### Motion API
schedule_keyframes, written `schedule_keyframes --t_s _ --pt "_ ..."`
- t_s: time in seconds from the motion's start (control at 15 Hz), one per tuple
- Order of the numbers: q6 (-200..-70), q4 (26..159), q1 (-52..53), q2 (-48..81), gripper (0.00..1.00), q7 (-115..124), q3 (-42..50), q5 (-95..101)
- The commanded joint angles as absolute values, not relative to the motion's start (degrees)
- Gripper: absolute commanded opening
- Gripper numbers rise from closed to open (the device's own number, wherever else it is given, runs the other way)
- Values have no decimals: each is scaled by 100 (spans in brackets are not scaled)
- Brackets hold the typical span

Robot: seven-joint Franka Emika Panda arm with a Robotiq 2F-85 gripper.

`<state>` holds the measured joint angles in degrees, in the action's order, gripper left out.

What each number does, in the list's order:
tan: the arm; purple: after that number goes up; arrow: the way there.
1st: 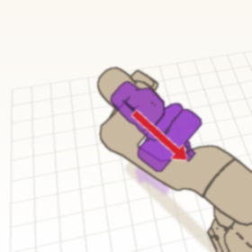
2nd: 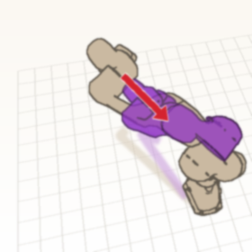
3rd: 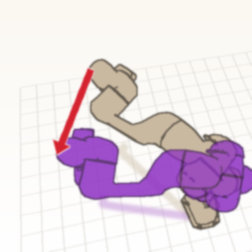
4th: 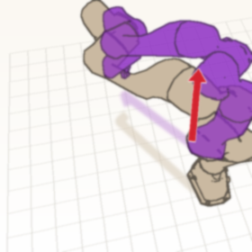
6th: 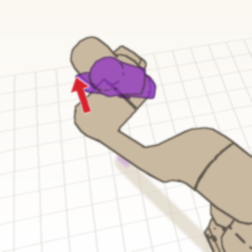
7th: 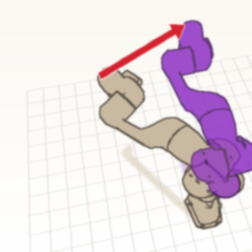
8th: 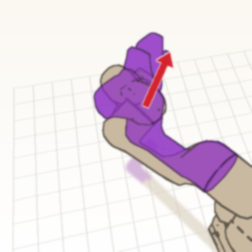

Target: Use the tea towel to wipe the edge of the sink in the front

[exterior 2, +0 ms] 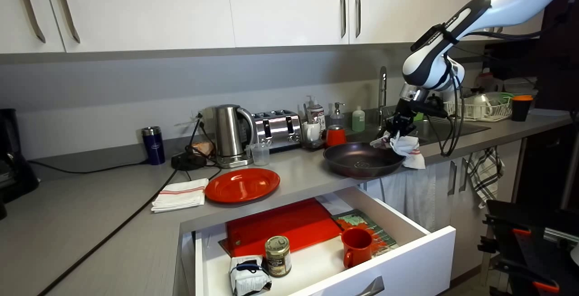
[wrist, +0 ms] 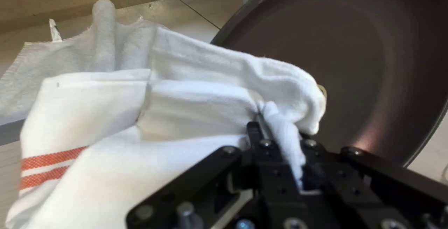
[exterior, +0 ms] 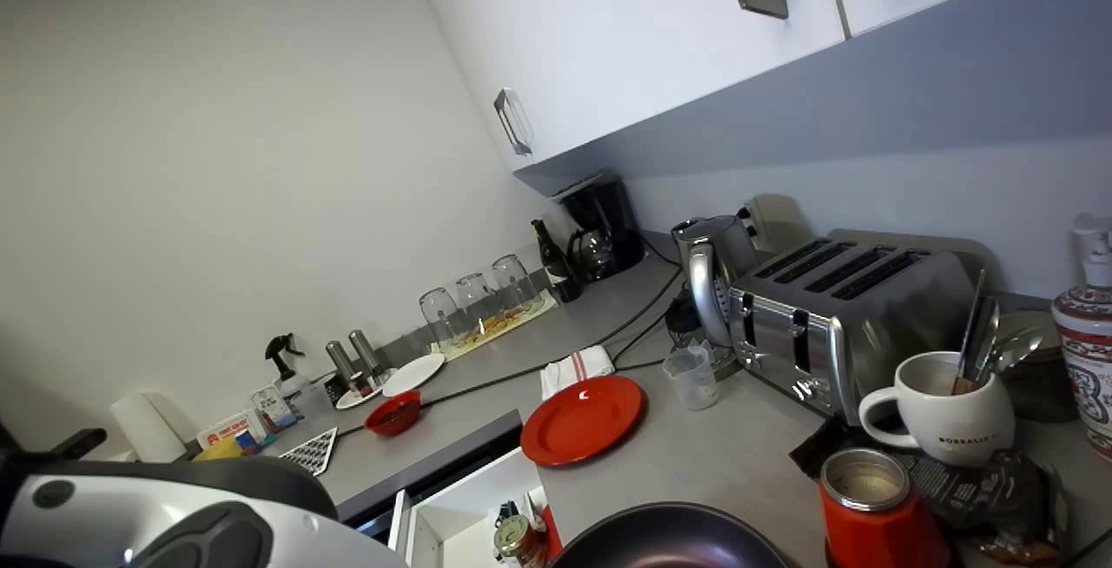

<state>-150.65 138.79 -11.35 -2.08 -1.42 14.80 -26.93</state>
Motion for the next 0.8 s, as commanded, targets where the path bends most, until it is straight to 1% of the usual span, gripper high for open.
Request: schedule_keyframes --t_s 0.0,0.13,0.2,0.27,0.73 --pt "-14942 13621 -1179 -46 7 -535 1465 -3175" --pt "-14941 13580 -1207 -37 6 -658 1458 -3354" --pt "-15048 13721 -1211 -92 6 -388 1431 -3055" --pt "-15048 13715 -1216 -87 9 -405 1432 -3063" --pt "-15049 13724 -1218 -84 9 -405 1430 -3061"
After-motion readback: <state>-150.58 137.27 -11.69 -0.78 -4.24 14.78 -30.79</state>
